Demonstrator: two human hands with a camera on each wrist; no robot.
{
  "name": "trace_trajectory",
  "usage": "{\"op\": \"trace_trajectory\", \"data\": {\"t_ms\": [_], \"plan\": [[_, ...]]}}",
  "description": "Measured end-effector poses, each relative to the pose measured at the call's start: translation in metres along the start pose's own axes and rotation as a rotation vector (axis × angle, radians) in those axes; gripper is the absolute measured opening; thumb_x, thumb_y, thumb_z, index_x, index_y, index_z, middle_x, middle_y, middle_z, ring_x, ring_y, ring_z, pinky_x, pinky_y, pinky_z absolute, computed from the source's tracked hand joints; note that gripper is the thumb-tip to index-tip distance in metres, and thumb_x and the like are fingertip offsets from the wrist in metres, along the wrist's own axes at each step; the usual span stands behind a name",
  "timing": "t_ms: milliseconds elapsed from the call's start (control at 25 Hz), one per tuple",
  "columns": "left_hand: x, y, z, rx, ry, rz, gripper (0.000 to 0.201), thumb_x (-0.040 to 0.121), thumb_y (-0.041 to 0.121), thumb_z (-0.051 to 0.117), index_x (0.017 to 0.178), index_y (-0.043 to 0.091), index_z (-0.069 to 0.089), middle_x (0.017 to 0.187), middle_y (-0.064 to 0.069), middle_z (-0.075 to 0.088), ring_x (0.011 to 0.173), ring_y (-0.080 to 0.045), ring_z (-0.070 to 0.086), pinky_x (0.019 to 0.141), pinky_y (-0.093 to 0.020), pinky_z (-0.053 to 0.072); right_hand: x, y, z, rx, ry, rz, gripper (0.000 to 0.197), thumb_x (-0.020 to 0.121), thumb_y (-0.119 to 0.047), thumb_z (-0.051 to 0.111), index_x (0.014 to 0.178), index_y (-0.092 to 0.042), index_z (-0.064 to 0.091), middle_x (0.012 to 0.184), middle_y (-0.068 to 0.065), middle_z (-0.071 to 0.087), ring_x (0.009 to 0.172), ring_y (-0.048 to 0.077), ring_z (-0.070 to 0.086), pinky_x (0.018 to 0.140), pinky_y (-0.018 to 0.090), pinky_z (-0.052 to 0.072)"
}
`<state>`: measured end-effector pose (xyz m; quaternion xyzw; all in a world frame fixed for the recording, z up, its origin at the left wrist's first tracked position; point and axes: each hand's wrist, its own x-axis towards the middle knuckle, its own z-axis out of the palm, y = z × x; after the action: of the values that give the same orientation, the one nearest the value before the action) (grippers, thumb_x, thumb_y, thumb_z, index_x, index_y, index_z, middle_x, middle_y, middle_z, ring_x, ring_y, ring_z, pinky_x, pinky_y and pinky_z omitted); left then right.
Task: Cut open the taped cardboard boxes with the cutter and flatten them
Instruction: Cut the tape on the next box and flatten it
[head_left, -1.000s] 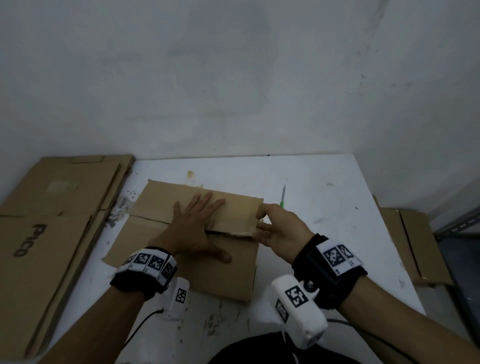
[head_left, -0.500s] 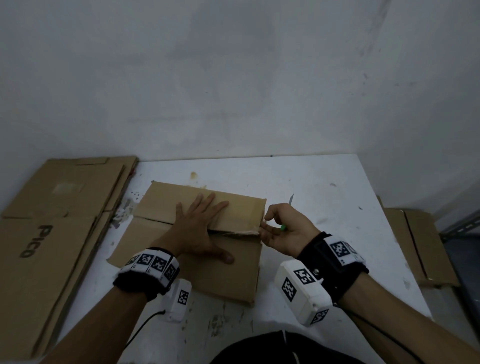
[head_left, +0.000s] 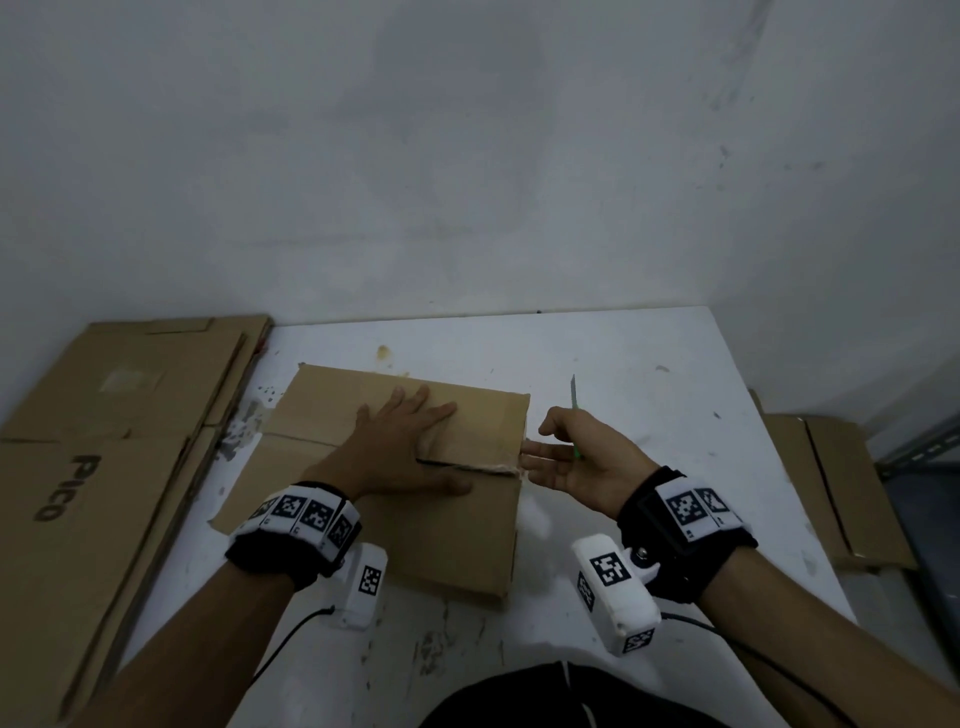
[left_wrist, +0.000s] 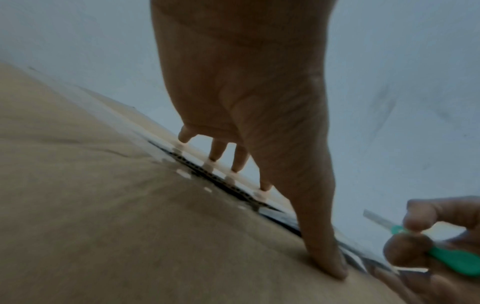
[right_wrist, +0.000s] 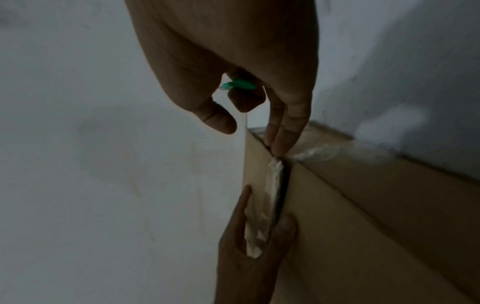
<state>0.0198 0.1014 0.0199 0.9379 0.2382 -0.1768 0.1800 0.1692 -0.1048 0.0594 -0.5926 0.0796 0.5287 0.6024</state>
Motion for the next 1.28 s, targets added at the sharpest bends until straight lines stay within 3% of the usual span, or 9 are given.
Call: {"op": "trace_trajectory", "data": {"t_ms": [80, 200, 400, 480, 600, 760, 880, 1080, 1280], "plan": [[0.0, 0.01, -0.002, -0.023, 0.037, 0.066, 0.111, 0.058, 0.094, 0.054, 0.152, 0.048, 0.02, 0.167, 0.005, 0.001, 0.154, -0.021, -0.002, 0.119, -0.06, -0.004, 0.003, 0.002, -0.014, -0.079, 0.016, -0.034, 0.001, 0.09, -0.008, 0.053, 0.09, -0.008, 0.054, 0.101, 0.018, 0.063, 0.082, 0.031, 0.058, 0.071, 0.04, 0.055], [-0.003, 0.026, 0.005, -0.079, 0.131, 0.218, 0.081, 0.068, 0.076, 0.059, 0.141, 0.048, 0.039, 0.165, 0.006, 0.013, 0.153, -0.016, 0.007, 0.121, -0.056, 0.003, 0.003, 0.009, -0.032, -0.343, 0.042, -0.059, 0.02, 0.094, -0.029, 0.052, 0.096, -0.01, 0.057, 0.091, 0.013, 0.065, 0.074, 0.03, 0.062, 0.065, 0.037, 0.054], [-0.006, 0.037, 0.022, -0.03, 0.25, 0.462, 0.067, 0.067, 0.069, 0.078, 0.123, 0.034, 0.062, 0.126, 0.001, 0.053, 0.116, -0.017, 0.049, 0.099, -0.046, 0.044, 0.0, 0.029, -0.045, -0.676, -0.002, -0.061, 0.043, 0.099, -0.049, 0.024, 0.083, -0.013, 0.04, 0.072, 0.009, 0.046, 0.051, 0.024, 0.049, 0.057, 0.031, 0.042], [-0.015, 0.038, 0.024, -0.011, 0.276, 0.482, 0.079, 0.065, 0.072, 0.078, 0.131, 0.033, 0.059, 0.124, 0.002, 0.049, 0.112, -0.016, 0.046, 0.098, -0.039, 0.043, 0.002, 0.036, -0.049, -0.772, -0.017, -0.124, 0.036, 0.101, -0.038, 0.02, 0.081, -0.013, 0.036, 0.071, 0.009, 0.044, 0.048, 0.022, 0.044, 0.059, 0.03, 0.04], [-0.035, 0.033, 0.03, 0.015, 0.241, 0.478, 0.1, 0.059, 0.086, 0.07, 0.144, 0.039, 0.043, 0.141, 0.003, 0.036, 0.13, -0.017, 0.032, 0.109, -0.035, 0.029, 0.001, 0.045, -0.049, -0.916, -0.077, -0.241, 0.03, 0.104, -0.029, 0.028, 0.08, -0.013, 0.035, 0.073, 0.008, 0.045, 0.05, 0.019, 0.044, 0.059, 0.028, 0.04], [-0.047, 0.029, 0.037, 0.188, 0.244, 0.452, 0.108, 0.056, 0.097, 0.057, 0.145, 0.038, 0.041, 0.131, 0.0, 0.04, 0.122, -0.022, 0.037, 0.109, -0.051, 0.033, 0.001, 0.057, -0.05, -0.944, -0.144, -0.344, 0.029, 0.106, -0.03, 0.037, 0.081, -0.016, 0.032, 0.068, 0.006, 0.039, 0.06, 0.02, 0.034, 0.054, 0.032, 0.037], [-0.047, 0.031, 0.035, 0.3, 0.214, 0.367, 0.112, 0.055, 0.104, 0.04, 0.149, 0.045, 0.028, 0.139, -0.004, 0.036, 0.131, -0.029, 0.035, 0.113, -0.068, 0.017, 0.002, 0.064, -0.051, -0.98, -0.185, -0.356, 0.027, 0.106, -0.028, 0.036, 0.083, -0.016, 0.033, 0.071, 0.01, 0.046, 0.059, 0.021, 0.038, 0.052, 0.029, 0.041], [-0.046, 0.041, 0.033, 0.378, 0.081, 0.277, 0.135, 0.04, 0.108, 0.033, 0.154, 0.046, -0.003, 0.164, -0.006, -0.022, 0.151, -0.031, -0.014, 0.114, -0.072, -0.004, 0.004, 0.068, -0.056, -1.002, -0.224, -0.359, 0.026, 0.107, -0.032, 0.036, 0.085, -0.019, 0.037, 0.075, 0.009, 0.057, 0.054, 0.019, 0.049, 0.056, 0.028, 0.046], [-0.049, 0.061, 0.028, 0.267, -0.021, 0.252, 0.142, 0.049, 0.087, 0.07, 0.158, 0.03, -0.002, 0.162, 0.0, -0.027, 0.151, -0.025, -0.015, 0.119, -0.064, 0.005, 0.003, 0.064, -0.062, -0.97, -0.245, -0.371, 0.026, 0.106, -0.034, 0.037, 0.085, -0.019, 0.04, 0.071, 0.006, 0.052, 0.056, 0.017, 0.043, 0.057, 0.031, 0.047]]}}
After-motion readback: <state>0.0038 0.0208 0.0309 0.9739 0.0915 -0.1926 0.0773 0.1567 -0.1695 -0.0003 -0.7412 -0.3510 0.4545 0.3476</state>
